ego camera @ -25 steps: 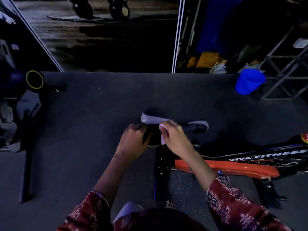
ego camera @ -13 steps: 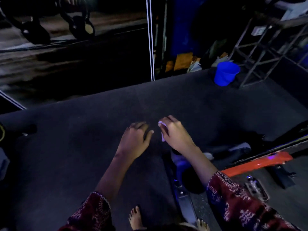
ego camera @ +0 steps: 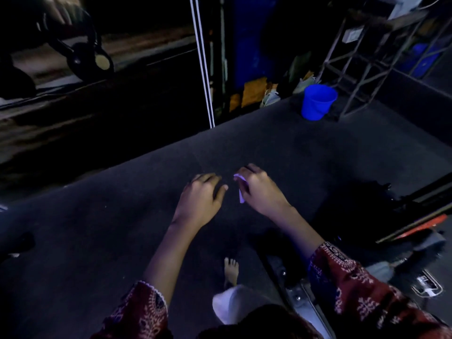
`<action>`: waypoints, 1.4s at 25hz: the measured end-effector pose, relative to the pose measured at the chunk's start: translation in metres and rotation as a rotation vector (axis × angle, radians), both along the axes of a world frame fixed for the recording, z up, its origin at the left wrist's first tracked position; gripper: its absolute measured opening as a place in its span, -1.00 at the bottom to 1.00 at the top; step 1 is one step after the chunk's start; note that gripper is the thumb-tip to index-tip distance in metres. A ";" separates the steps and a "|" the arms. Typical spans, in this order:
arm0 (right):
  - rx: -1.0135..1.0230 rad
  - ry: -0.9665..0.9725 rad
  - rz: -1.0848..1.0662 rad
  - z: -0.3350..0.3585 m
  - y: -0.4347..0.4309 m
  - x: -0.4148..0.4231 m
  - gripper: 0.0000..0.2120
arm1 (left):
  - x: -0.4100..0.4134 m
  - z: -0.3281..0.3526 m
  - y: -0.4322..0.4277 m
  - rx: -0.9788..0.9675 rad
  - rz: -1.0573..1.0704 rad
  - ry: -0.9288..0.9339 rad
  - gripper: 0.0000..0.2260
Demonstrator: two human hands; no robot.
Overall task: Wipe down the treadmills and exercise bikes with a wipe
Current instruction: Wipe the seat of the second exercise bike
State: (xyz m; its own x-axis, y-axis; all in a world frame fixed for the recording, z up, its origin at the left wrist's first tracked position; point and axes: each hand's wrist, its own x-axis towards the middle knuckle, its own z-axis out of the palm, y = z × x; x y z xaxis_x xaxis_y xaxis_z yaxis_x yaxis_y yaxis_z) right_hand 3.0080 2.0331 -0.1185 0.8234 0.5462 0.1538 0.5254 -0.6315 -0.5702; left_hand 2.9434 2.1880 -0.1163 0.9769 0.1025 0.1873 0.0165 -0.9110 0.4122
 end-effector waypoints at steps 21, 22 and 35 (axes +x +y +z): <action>-0.070 -0.122 -1.268 -0.002 -0.210 0.210 -0.80 | 0.404 0.015 -0.264 -0.042 -1.363 -0.133 -0.70; -0.077 -0.125 -1.391 -0.003 -0.218 0.196 -0.80 | 0.399 0.017 -0.288 -0.048 -1.486 -0.130 -0.71; -0.059 -0.416 -2.680 -0.012 -0.078 0.044 -0.71 | 0.246 -0.016 -0.355 -0.115 -2.623 -0.027 -0.61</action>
